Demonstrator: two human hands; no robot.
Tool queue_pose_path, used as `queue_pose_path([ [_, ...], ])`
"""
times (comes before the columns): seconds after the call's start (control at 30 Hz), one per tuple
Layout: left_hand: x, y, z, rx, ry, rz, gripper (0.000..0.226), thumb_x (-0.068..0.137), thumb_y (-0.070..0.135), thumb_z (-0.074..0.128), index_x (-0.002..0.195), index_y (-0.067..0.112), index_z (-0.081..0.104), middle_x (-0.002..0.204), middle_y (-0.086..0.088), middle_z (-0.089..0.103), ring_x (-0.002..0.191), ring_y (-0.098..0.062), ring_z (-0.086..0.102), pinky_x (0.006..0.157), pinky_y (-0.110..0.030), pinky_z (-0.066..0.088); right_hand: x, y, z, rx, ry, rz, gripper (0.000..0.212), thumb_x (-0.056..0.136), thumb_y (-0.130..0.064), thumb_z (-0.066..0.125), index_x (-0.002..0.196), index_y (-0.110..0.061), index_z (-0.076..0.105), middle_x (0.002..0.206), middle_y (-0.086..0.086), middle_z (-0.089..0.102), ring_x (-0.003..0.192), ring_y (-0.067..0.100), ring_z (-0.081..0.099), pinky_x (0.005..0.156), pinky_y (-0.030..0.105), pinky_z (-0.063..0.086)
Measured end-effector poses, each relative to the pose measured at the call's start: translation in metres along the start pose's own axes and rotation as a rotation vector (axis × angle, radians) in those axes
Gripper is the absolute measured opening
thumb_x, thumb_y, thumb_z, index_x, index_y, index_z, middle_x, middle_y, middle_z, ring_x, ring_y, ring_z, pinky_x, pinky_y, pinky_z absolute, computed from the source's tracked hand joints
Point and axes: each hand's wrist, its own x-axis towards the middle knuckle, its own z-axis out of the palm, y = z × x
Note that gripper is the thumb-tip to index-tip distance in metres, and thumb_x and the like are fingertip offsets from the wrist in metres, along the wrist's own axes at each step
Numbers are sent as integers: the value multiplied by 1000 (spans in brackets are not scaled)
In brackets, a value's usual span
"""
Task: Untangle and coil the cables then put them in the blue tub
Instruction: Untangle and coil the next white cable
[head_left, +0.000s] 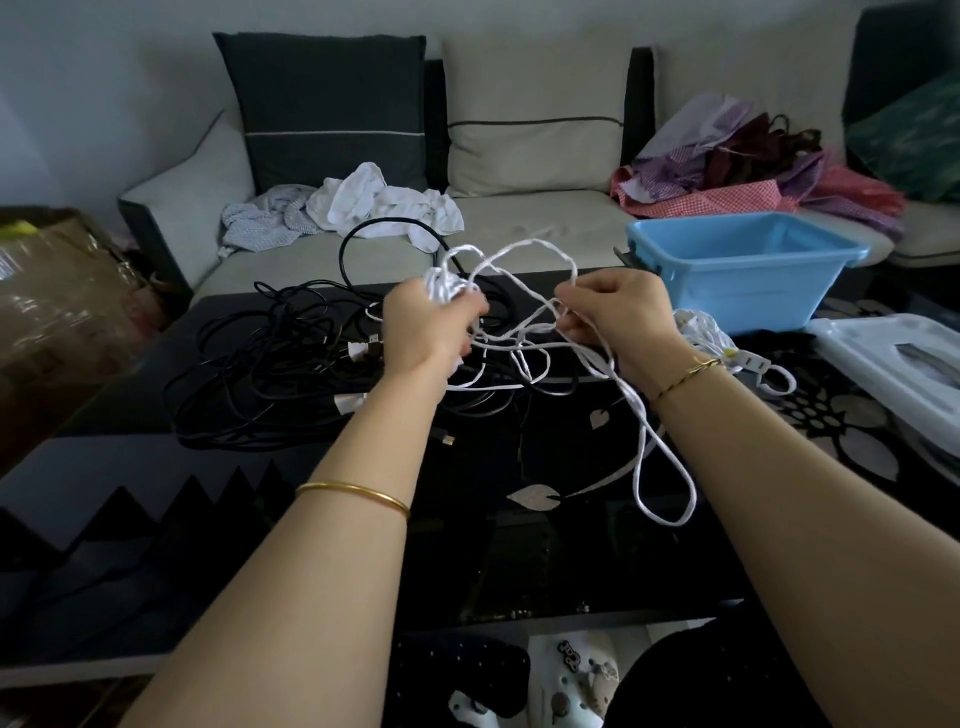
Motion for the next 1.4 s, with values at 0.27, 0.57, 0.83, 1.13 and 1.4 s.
queue_pose_path([
  [0.27,-3,-1,30,158,-135,146,41,67,41,83,72,13,53,62,0,54,55,-19,49,52,-27,36,-9,-14,5,213,-94,136,22,89,-9,64,72,-3,52,75,19,66,53,18,65,58,29,60],
  [0.57,-1,-3,30,142,-86,143,37,68,34,83,83,8,62,76,-3,65,66,-20,60,62,-32,47,-10,-11,5,263,-305,160,17,88,-13,65,72,-6,62,66,5,68,59,12,66,64,21,57],
  [0.83,4,-8,14,-8,-43,-202,19,81,1,63,64,4,56,31,1,41,22,-9,33,31,-10,24,-5,-17,2,387,-149,178,27,97,-21,52,73,-10,54,68,5,68,64,18,65,72,32,57],
  [1.13,19,-22,4,327,305,128,21,90,6,53,106,-7,54,110,-20,61,101,-35,56,71,-28,33,-4,-26,-10,347,-136,405,33,100,-22,44,70,-9,50,33,-9,24,27,4,22,39,16,24],
  [1.4,18,-19,-12,333,469,180,23,92,1,48,112,-10,52,117,-22,59,107,-34,55,77,-23,31,-10,-19,-12,-371,-584,312,33,86,-28,67,68,-16,42,51,-5,27,39,5,18,39,16,14],
])
